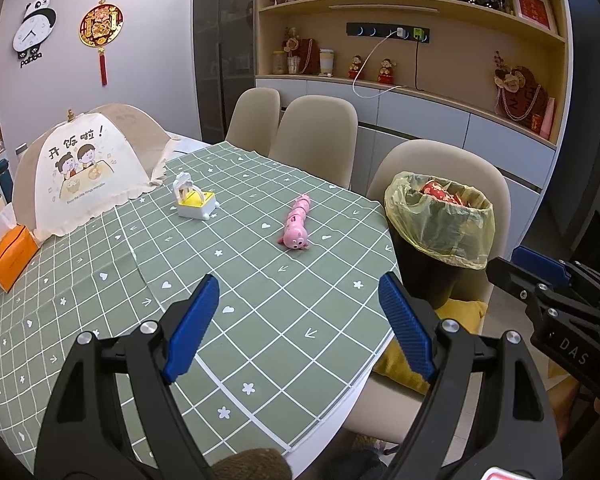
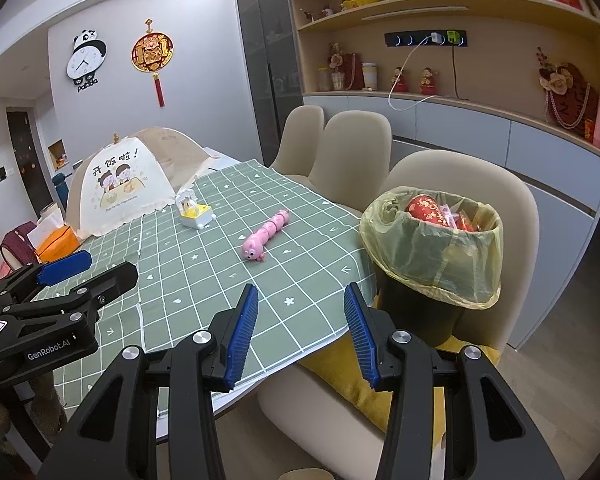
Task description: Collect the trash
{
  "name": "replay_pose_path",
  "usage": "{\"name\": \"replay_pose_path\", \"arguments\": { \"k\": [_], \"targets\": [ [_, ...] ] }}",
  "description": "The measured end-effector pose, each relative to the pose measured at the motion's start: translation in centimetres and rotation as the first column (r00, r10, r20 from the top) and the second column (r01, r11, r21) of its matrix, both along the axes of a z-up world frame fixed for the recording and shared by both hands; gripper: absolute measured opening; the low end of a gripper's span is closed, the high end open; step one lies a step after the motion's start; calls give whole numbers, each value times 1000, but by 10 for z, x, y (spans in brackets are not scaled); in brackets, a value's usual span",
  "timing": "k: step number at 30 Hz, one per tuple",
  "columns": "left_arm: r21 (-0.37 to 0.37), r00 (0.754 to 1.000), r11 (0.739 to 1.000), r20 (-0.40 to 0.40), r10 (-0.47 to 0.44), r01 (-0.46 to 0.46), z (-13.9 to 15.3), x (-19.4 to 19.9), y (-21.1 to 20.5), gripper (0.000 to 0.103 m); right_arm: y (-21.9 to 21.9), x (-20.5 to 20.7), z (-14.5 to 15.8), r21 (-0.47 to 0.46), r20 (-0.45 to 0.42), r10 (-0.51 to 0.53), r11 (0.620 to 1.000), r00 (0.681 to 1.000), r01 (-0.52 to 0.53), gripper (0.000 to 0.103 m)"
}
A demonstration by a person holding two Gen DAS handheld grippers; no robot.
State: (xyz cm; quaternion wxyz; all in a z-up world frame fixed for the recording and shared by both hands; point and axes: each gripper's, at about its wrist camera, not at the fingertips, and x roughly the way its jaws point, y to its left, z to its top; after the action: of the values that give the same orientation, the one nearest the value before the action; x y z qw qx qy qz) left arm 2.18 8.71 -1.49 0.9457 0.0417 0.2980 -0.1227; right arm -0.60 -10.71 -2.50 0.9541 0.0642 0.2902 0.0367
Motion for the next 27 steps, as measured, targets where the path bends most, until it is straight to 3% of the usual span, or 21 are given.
{"name": "replay_pose_path", "arguments": {
  "k": [27],
  "targets": [
    [-17,999,999,-28,-44,43,-5,3,-9,78,-12,-6,1,2,0,-32,999,999,32,43]
  ]
}}
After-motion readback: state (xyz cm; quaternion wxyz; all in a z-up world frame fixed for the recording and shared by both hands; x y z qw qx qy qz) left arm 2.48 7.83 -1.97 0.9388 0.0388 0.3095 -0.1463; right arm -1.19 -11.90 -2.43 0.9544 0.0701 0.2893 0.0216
